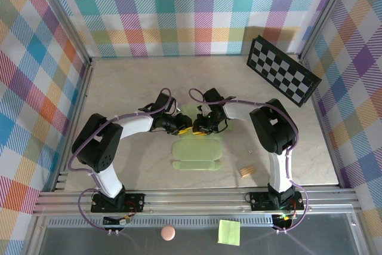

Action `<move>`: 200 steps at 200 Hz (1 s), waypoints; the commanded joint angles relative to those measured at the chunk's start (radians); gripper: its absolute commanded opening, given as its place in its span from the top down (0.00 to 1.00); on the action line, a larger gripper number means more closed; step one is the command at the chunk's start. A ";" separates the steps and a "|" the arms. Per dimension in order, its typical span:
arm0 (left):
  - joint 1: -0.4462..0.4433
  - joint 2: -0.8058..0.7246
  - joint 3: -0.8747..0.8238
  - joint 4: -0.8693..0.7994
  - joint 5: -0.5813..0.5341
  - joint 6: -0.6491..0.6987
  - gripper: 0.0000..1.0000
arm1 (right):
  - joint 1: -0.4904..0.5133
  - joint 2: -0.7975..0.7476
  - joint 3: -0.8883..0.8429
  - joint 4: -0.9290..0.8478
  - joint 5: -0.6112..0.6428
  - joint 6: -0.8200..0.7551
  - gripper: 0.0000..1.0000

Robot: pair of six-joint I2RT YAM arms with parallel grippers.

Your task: Fold the paper box

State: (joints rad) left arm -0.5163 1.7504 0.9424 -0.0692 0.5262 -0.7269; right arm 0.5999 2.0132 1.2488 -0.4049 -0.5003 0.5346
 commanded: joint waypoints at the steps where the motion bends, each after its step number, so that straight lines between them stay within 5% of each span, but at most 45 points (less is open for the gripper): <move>1: -0.021 0.065 -0.037 0.031 -0.012 -0.019 0.66 | 0.011 0.035 -0.019 -0.047 0.029 -0.031 0.79; 200: -0.032 -0.003 -0.159 0.045 -0.068 -0.029 0.79 | 0.012 -0.032 -0.021 -0.083 0.007 -0.038 0.85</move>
State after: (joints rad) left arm -0.5289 1.7660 0.8215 0.0814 0.4927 -0.7628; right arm 0.6014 2.0102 1.2495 -0.4221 -0.4904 0.5079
